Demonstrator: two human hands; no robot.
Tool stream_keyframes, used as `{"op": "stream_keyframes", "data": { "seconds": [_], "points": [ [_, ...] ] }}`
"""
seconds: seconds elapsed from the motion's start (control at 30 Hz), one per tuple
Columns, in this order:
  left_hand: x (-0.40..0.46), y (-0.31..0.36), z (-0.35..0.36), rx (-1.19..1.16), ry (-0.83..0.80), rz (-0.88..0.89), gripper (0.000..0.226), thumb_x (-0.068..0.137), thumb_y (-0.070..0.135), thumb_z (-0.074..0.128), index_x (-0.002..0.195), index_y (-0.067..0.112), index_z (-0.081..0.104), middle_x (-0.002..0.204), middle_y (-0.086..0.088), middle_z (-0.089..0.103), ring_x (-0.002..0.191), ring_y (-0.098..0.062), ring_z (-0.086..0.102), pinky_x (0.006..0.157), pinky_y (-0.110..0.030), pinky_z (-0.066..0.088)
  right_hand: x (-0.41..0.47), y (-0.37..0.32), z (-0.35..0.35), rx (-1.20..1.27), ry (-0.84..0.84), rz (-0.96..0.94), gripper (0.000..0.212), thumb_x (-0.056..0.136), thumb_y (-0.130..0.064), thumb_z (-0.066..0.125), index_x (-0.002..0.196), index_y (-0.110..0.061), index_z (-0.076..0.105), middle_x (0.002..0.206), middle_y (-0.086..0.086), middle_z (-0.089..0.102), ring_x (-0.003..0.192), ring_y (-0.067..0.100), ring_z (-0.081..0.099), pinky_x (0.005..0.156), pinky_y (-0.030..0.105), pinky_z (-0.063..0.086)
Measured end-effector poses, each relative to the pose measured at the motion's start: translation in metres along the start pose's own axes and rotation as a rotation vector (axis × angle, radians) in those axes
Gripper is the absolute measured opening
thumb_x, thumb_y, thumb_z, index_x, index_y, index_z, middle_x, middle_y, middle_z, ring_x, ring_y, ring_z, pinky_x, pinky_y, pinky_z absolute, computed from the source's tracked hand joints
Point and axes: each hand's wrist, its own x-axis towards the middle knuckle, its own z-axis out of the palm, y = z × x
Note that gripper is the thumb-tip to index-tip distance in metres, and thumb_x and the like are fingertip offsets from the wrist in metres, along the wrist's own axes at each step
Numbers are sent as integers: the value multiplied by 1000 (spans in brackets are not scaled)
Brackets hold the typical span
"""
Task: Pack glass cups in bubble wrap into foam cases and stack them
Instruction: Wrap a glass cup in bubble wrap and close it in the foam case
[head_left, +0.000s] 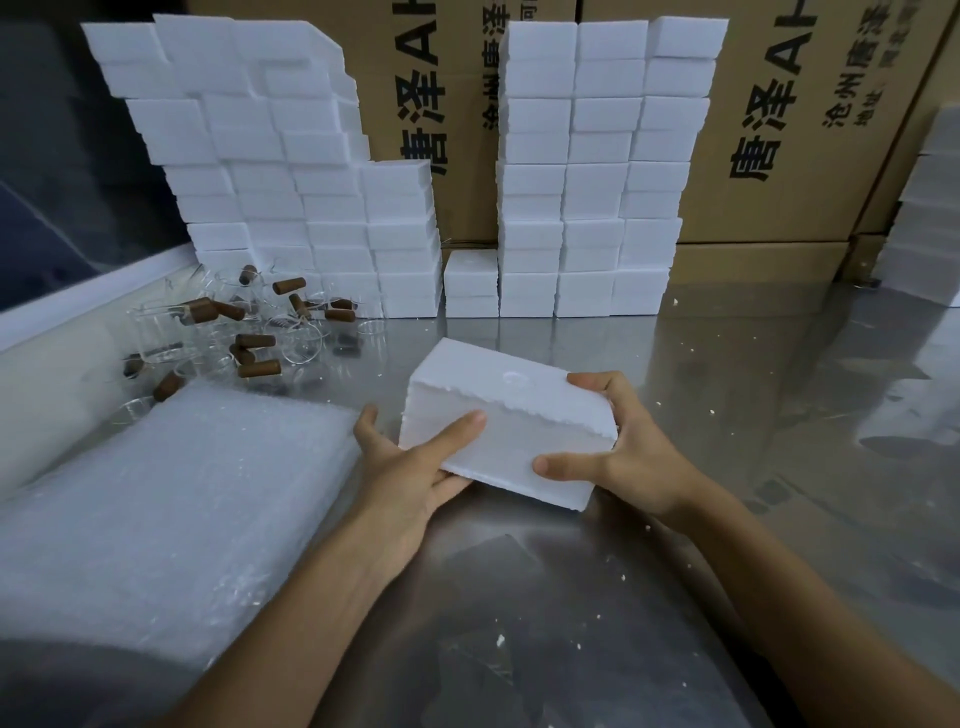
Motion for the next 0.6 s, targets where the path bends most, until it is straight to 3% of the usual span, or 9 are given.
{"op": "stream_keyframes", "data": {
  "seconds": [0.07, 0.2, 0.33, 0.47, 0.6],
  "points": [
    [-2, -3, 7, -83, 80, 27, 128, 41, 22, 90, 147, 37, 20, 125, -1, 64, 97, -26, 72, 83, -58, 57, -1, -1, 11, 14, 35, -19, 87, 43, -40, 95, 114, -43, 45, 115, -10, 62, 104, 9, 64, 85, 29, 57],
    [-6, -4, 13, -151, 156, 51, 105, 42, 31, 91, 134, 24, 42, 119, -5, 70, 98, -26, 72, 75, -55, 60, -4, -6, 42, 25, 131, -51, 84, 42, -48, 91, 108, -48, 39, 109, -11, 63, 93, 1, 65, 79, 25, 57],
    [-11, -4, 15, -106, 153, 13, 87, 46, 38, 89, 124, 25, 52, 110, -4, 74, 95, -23, 73, 74, -58, 59, -12, -14, 68, -153, 188, -60, 86, 46, -62, 81, 115, -49, 31, 119, -7, 54, 103, 11, 60, 84, 36, 56],
    [-8, 6, 12, -50, 232, -25, 84, 52, 37, 90, 125, 23, 53, 109, -6, 73, 95, -27, 72, 72, -58, 59, -20, -20, 71, -367, 168, -101, 87, 46, -74, 71, 118, -52, 28, 120, -13, 45, 104, 8, 54, 81, 29, 50],
    [-3, 15, 1, 68, 257, 5, 53, 68, 31, 85, 116, 22, 63, 103, -3, 75, 90, -23, 72, 72, -49, 61, -22, -22, 65, -595, 108, -252, 102, 43, -78, 71, 128, -37, 33, 138, -15, 24, 123, 10, 45, 86, 32, 51]
  ]
}}
